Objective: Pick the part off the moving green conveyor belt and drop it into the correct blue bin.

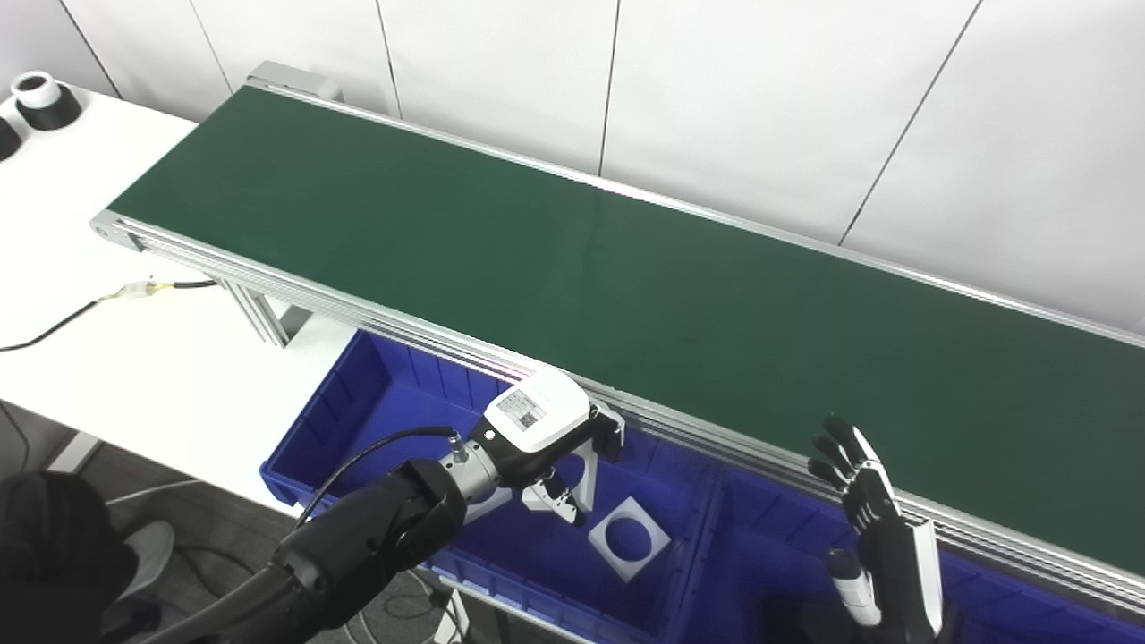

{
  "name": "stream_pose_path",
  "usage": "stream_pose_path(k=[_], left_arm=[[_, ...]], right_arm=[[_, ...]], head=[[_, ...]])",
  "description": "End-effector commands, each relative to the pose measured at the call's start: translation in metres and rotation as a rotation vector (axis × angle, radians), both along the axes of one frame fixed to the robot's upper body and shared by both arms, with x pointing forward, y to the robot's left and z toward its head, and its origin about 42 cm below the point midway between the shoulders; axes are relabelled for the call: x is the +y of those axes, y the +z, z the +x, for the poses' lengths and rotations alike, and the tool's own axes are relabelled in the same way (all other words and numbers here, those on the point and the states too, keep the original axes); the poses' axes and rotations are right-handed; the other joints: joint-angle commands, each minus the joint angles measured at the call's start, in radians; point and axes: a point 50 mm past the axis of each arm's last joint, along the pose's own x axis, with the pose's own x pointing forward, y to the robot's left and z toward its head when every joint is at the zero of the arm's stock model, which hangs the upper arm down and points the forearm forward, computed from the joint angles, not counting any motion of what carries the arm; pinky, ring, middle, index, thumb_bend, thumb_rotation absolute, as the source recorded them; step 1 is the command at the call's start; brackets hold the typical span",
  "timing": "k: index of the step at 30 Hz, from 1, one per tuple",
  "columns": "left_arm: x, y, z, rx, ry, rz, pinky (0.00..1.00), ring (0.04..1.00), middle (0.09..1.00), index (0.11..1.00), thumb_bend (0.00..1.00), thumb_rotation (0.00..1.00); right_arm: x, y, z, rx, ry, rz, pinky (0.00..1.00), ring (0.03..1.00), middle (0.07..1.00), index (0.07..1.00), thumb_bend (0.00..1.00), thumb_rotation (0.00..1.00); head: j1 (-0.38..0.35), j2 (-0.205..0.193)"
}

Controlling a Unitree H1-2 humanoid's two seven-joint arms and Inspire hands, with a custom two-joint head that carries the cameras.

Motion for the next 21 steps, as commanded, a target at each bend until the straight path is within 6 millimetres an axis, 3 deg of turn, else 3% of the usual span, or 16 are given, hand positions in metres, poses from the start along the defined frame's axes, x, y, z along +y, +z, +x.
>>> stream_pose_path(k=[1,6,7,8,10,21], left_arm=[[0.002,0.013,0.009,-0.039,-0.007,-0.004,0.42,0.467,0.5,0.475,0.52,0.0],[0.006,0.015,0.008,-0.001,-0.03,0.024,0.5,0.557,0.592,0.491,0.52,0.07],[0.007,0.016,0.008,0.007,-0.032,0.029,0.51,0.57,0.607,0.54,0.8,0.17],[0.007,0.016,0.008,0.008,-0.036,0.026,0.51,0.574,0.613,0.557,0.9,0.21],[0.007,0.017,0.007,0.004,-0.048,0.014,0.51,0.572,0.606,0.563,0.98,0.24],[-0.003,0.015,0.004,0.04,-0.085,-0.027,0.47,0.554,0.59,0.556,1.0,0.31]], right_arm=[[0.003,0.012,0.003,-0.068,0.013,0.023,0.79,0.868,0.91,0.893,0.87,0.95],[0.004,0.012,0.003,-0.064,0.016,0.028,0.79,0.872,0.912,0.891,0.87,0.95],[0.004,0.012,0.003,-0.065,0.018,0.028,0.79,0.873,0.915,0.894,0.88,0.95],[0.004,0.012,0.003,-0.065,0.017,0.029,0.79,0.873,0.916,0.895,0.88,0.95],[0.003,0.011,0.003,-0.063,0.012,0.028,0.79,0.871,0.912,0.893,0.88,0.95],[-0.001,0.007,0.005,-0.044,0.008,0.024,0.78,0.862,0.915,0.884,0.87,0.94]], head=[[0.001,0.001],[-0.009,0.005],[-0.009,0.005],[-0.009,0.005],[-0.01,-0.001],[-0.015,-0.016]])
